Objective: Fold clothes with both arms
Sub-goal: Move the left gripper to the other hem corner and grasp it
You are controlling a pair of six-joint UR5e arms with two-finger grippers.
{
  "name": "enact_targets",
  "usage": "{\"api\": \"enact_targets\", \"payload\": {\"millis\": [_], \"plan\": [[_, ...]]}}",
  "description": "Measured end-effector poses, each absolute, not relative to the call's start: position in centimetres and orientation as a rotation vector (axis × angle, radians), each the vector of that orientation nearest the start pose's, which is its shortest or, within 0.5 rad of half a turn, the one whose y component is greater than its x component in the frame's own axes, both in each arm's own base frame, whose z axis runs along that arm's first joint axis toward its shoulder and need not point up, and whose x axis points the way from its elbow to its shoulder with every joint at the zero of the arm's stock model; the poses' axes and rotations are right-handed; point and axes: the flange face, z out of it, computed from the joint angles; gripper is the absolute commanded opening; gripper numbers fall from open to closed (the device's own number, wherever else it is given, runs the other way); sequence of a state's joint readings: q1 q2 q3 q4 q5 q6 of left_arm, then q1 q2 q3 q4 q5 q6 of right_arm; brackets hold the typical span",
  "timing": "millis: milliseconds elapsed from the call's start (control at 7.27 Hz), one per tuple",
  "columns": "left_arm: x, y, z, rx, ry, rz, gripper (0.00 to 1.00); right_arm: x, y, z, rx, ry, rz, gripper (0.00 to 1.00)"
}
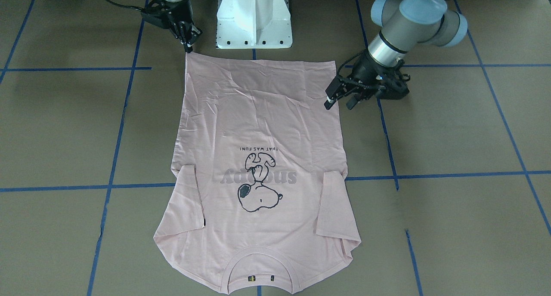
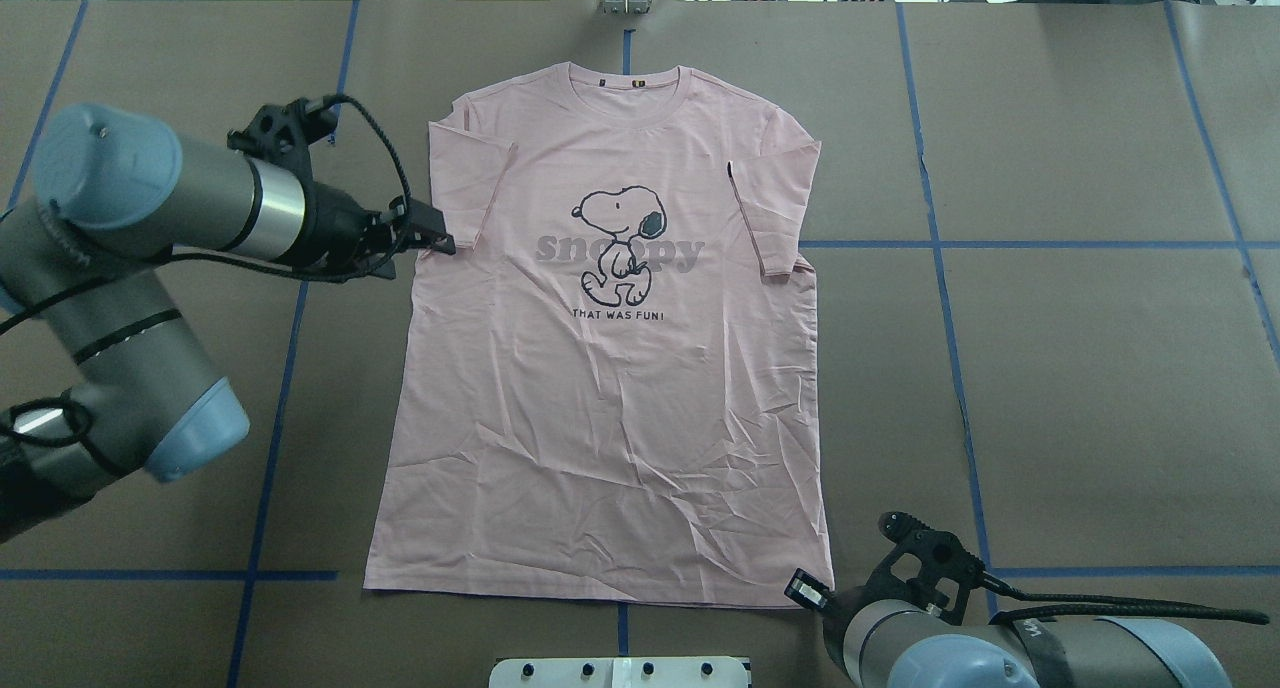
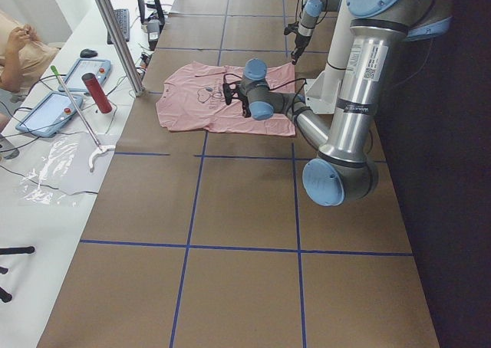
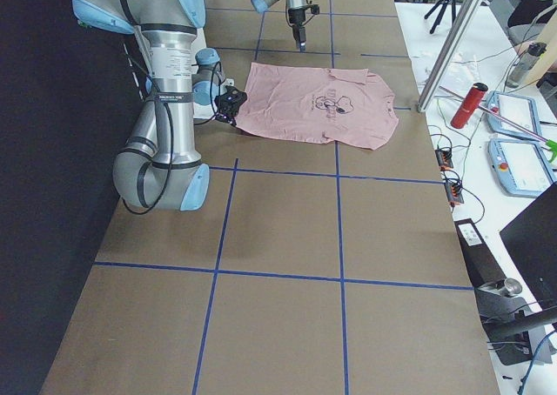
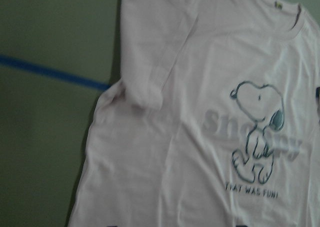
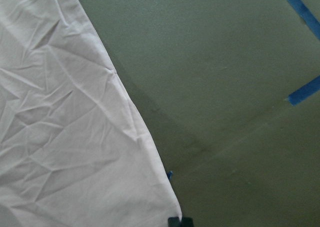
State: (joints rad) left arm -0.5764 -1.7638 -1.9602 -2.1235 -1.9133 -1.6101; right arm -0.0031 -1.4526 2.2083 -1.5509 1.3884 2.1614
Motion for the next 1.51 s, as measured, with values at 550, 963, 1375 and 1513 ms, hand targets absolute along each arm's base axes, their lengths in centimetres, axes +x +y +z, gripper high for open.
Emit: {"api": "enact_targets", "payload": {"millis": [550, 963, 1375, 1513], "plan": [[44.1, -23.4, 35.9, -0.128, 0.962, -0.453, 0.74, -47.5, -14.9, 31.5, -0.064, -0.807, 0.624, 0.0], [45.6, -21.2, 37.5, -0.137, 0.898, -0.445, 0.61, -47.5, -14.8, 31.5, -0.063, -0.805, 0.623, 0.0], [45.9, -20.9, 37.8, -0.14, 0.888, -0.441, 0.53, -47.6, -14.8, 31.6, -0.062, -0.804, 0.62, 0.0], [46.0, -20.8, 37.8, -0.14, 0.887, -0.439, 0.4, -47.5, -14.8, 31.5, -0.062, -0.804, 0.619, 0.0]]}}
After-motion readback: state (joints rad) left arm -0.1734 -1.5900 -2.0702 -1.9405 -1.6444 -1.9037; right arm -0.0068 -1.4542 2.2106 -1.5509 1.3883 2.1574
